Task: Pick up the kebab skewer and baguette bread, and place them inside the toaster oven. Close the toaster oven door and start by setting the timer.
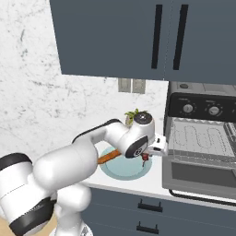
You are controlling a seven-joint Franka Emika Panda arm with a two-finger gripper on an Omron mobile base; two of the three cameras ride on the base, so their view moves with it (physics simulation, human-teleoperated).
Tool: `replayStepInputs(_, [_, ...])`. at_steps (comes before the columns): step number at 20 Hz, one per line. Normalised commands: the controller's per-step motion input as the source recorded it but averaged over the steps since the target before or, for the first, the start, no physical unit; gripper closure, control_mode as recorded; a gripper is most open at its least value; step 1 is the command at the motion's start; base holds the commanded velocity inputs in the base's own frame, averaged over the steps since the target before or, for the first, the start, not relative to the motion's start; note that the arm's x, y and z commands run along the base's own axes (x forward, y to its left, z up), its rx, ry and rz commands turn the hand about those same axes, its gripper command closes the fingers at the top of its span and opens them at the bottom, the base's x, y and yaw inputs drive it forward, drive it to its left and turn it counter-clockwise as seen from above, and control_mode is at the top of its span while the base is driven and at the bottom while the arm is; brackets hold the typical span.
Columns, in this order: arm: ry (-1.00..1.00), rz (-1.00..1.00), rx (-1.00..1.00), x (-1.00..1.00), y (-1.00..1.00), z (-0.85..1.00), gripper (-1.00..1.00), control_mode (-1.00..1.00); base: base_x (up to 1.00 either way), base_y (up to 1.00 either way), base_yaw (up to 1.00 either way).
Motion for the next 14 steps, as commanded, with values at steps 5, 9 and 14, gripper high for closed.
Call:
replayStepInputs(5, [-0.18,0.00,0.04,-0.04,-0.95,0.53,1.00,-1.00,0.00,0.00,0.00])
replayStepInputs(9, [-0.05,0.00,0.02,0.00,-1.00,0.22,1.00,-1.00,0.00,0.00,0.00])
replayStepInputs(14, [-0.11,0.00,0.03,0.01,-0.81,0.07,1.00,-1.00,0.00,0.00,0.00])
